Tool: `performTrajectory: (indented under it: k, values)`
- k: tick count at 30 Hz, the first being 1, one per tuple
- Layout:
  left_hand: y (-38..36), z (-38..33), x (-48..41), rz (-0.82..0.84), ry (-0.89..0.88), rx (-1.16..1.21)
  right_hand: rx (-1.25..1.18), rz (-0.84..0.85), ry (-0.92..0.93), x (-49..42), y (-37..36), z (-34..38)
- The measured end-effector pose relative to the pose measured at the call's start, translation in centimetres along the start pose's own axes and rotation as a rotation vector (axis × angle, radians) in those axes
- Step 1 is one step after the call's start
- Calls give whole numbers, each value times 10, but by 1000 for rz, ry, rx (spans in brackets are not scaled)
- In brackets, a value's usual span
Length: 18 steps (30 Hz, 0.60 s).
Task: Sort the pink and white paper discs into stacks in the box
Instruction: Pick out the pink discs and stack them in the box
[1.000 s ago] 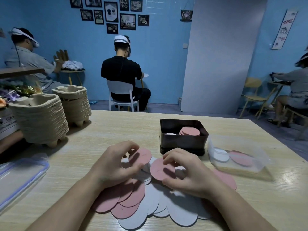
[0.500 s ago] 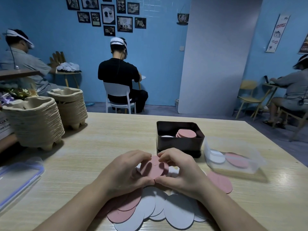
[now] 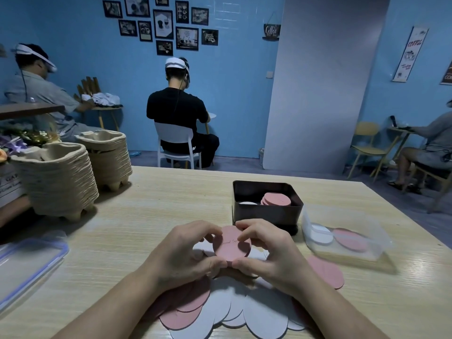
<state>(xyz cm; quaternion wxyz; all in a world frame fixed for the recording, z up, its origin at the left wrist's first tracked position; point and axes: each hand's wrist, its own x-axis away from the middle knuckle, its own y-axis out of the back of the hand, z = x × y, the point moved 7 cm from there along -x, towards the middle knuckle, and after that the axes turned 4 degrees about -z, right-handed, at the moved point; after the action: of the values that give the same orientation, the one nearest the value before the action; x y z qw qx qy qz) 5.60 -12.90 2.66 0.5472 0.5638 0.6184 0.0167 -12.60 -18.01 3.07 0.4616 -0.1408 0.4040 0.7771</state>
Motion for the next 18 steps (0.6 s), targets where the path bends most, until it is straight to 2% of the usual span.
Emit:
performTrajectory:
  k: [12, 18]
  values:
    - [1, 1, 1, -122, -82, -35, 58, 77, -8, 1, -9, -5]
    - [-1, 3, 0, -93, -75, -32, 16, 50, -34, 0, -6, -6]
